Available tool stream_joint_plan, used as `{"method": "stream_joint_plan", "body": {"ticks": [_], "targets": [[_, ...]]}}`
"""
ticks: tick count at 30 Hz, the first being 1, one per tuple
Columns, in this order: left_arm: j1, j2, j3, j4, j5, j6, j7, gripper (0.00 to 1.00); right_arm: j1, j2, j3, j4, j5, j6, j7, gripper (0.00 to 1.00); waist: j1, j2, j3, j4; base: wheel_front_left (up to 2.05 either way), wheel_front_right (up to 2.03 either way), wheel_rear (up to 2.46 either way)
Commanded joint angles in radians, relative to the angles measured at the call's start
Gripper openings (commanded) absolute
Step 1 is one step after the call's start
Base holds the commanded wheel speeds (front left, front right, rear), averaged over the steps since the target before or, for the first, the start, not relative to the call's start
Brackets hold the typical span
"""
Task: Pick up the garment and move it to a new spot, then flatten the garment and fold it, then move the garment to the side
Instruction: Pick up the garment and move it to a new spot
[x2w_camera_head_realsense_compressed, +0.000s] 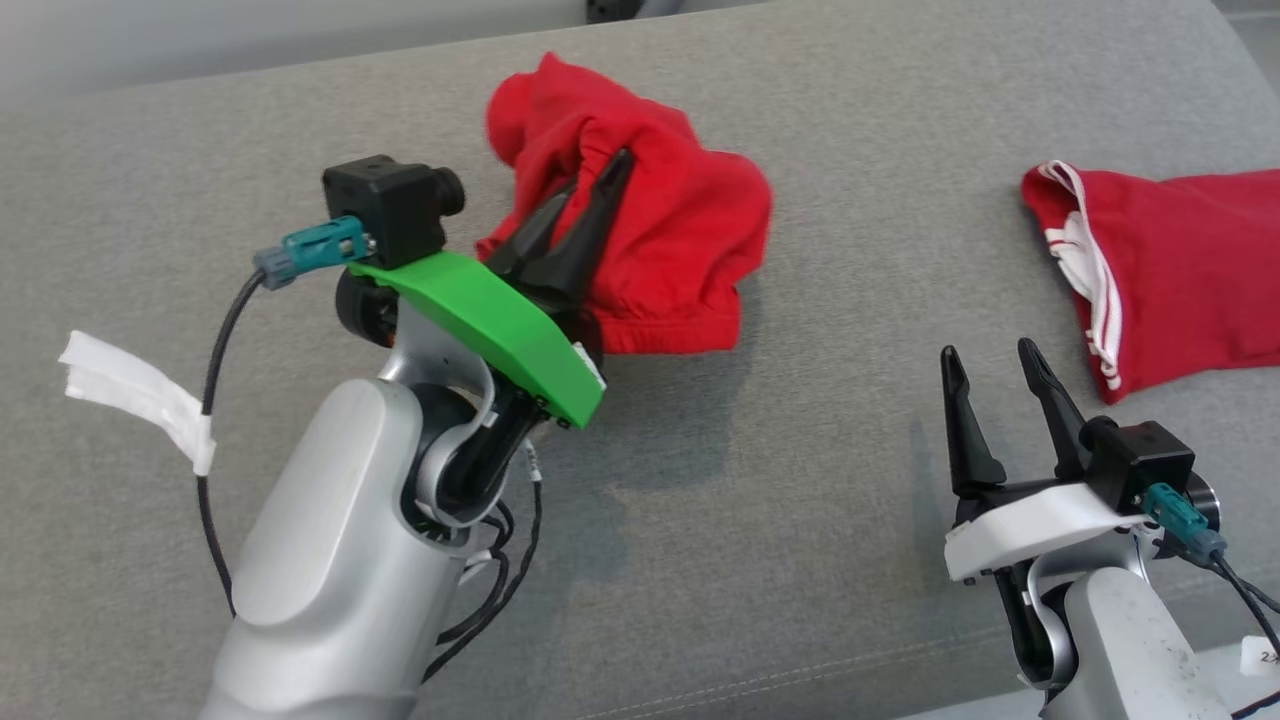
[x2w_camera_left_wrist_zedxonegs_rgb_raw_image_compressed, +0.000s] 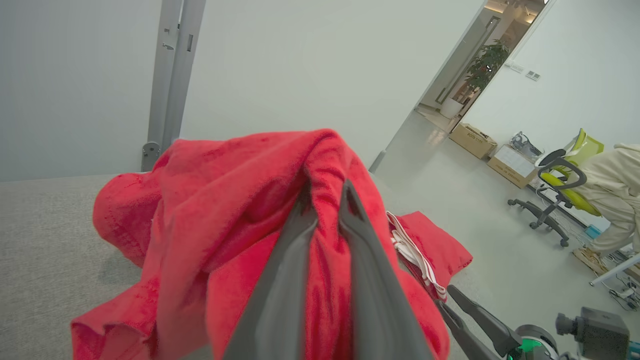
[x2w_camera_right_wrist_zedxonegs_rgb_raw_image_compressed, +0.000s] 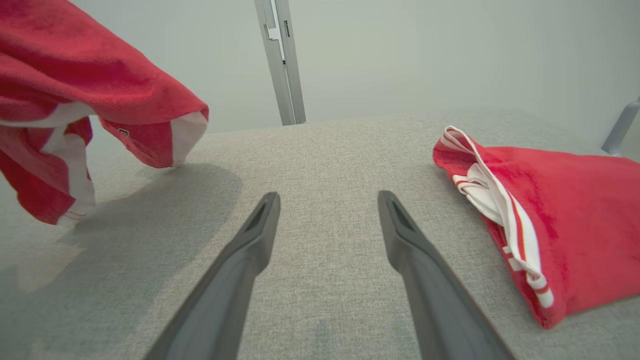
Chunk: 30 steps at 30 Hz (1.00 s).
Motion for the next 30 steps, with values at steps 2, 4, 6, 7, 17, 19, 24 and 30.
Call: {"method": "stream_joint_plan", "body": {"ticks": [2, 4, 6, 7, 17, 19, 24, 30], "targets": [[-0.006, -0.004, -0.035, -0.034, -0.007, 0.01, 0.034, 0.0, 0.003, 0.0, 0.003, -0.006, 0.019, -0.002, -0.003, 1.0, 0.0, 0.0109, 0.027, -0.125, 0.0, 0.0, 0.0], [-0.007, -0.004, -0.047, -0.012, -0.008, 0.02, 0.051, 0.0, 0.001, 0.0, 0.004, -0.008, 0.03, -0.002, -0.003, 1.0, 0.0, 0.0109, 0.038, -0.15, 0.0, 0.0, 0.0], [-0.009, 0.003, -0.058, 0.01, 0.004, 0.021, 0.059, 0.0, 0.0, 0.0, 0.005, -0.009, 0.036, -0.002, -0.003, 1.0, 0.0, 0.0109, 0.044, -0.161, 0.0, 0.0, 0.0], [-0.007, 0.006, -0.065, 0.038, 0.006, 0.022, 0.068, 0.0, -0.002, 0.0, 0.005, -0.01, 0.039, -0.002, -0.003, 1.0, 0.0, 0.0109, 0.049, -0.171, 0.0, 0.0, 0.0], [-0.021, 0.089, -0.027, 0.387, 0.042, 0.049, 0.015, 0.0, 0.011, 0.0, 0.011, -0.008, 0.052, -0.002, -0.003, 1.0, 0.0, 0.0109, 0.052, -0.203, 0.0, 0.0, 0.0], [-0.028, 0.106, -0.022, 0.445, 0.047, 0.052, -0.004, 0.0, 0.017, 0.0, 0.011, -0.004, 0.046, -0.002, -0.003, 1.0, 0.0, 0.0109, 0.046, -0.195, 0.0, 0.0, 0.0], [-0.047, 0.114, -0.017, 0.563, 0.06, 0.05, -0.065, 0.14, 0.023, -0.001, 0.013, 0.005, 0.032, -0.002, -0.003, 1.0, 0.0, 0.0109, 0.029, -0.167, 0.0, 0.0, 0.0], [-0.055, 0.099, -0.035, 0.66, 0.089, 0.038, -0.151, 1.0, 0.03, -0.001, 0.016, 0.014, 0.016, -0.002, -0.003, 1.0, 0.0, 0.0109, 0.002, -0.136, 0.0, 0.0, 0.0]]}}
